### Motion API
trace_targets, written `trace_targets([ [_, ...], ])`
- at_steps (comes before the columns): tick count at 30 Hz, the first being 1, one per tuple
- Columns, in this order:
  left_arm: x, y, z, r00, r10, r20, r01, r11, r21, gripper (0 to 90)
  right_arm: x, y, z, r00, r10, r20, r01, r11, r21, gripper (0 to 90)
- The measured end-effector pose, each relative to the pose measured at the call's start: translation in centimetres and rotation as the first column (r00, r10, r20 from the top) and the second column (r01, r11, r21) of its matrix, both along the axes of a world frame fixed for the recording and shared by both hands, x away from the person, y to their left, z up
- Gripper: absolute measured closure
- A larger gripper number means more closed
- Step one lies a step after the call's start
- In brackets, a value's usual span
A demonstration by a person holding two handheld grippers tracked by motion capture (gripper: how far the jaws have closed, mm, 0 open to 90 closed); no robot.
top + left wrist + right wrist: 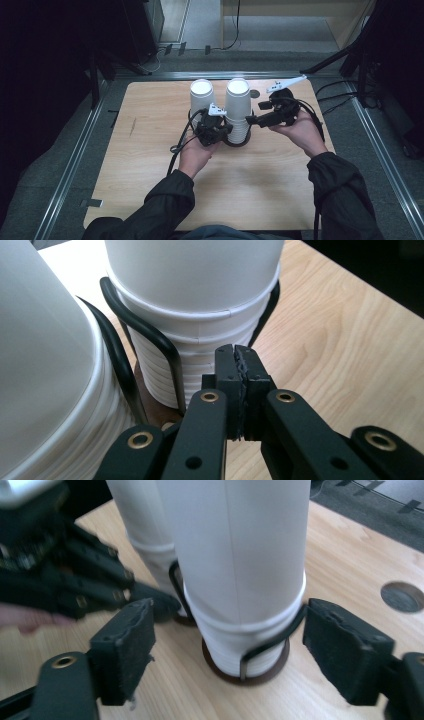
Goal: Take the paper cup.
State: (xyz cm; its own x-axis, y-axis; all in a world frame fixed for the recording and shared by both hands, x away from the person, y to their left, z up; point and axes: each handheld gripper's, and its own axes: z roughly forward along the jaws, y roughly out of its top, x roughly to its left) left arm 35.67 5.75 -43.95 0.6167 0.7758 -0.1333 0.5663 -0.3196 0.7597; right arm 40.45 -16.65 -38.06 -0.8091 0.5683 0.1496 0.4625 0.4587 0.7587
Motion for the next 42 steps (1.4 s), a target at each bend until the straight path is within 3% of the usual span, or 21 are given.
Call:
trace_targets([
  [5, 0.0, -0.3, -0.1, 0.9991, 0.042, 0.006, -0.042, 0.9988, -0.027, 90.0, 1.3, 1.1, 0.9, 1.0, 0.005, 0.003, -0.005, 1.0, 0.005, 18.0],
  [16, -0.2, -0.6, -0.4, 0.9972, 0.071, 0.024, -0.071, 0.9974, -0.015, 89.9, 3.1, 4.0, 2.5, 0.999, 0.035, 0.027, -0.035, 0.999, -0.02, 14.0],
  [21, -0.2, -0.6, -0.4, 0.9961, 0.085, 0.026, -0.084, 0.9963, -0.016, 89.9, 3.8, 5.6, 3.1, 0.9991, 0.005, 0.041, -0.003, 0.999, -0.051, 13.9],
  [31, -0.1, -1.1, -0.1, 0.9967, 0.078, 0.024, -0.078, 0.9969, -0.003, 89.9, 3.7, 6.8, 3.8, 0.996, -0.004, 0.09, 0.015, 0.992, -0.123, 23.6],
  [38, -0.1, -1.2, -0.1, 0.9967, 0.077, 0.028, -0.077, 0.9971, 0.002, 89.9, 3.6, 6.7, 3.9, 0.9952, -0.008, 0.097, 0.019, 0.993, -0.114, 24.2],
  [39, -0.1, -1.2, -0.1, 0.9967, 0.076, 0.026, -0.076, 0.9971, 0.001, 89.8, 3.6, 6.6, 4.4, 0.995, -0.015, 0.098, 0.024, 0.996, -0.088, 24.3],
  [42, -0.1, -1.2, -0.1, 0.9975, 0.065, 0.026, -0.065, 0.9979, 0.002, 88.7, 3.6, 6.6, 4.9, 0.9951, -0.008, 0.099, 0.017, 0.996, -0.086, 24.3],
])
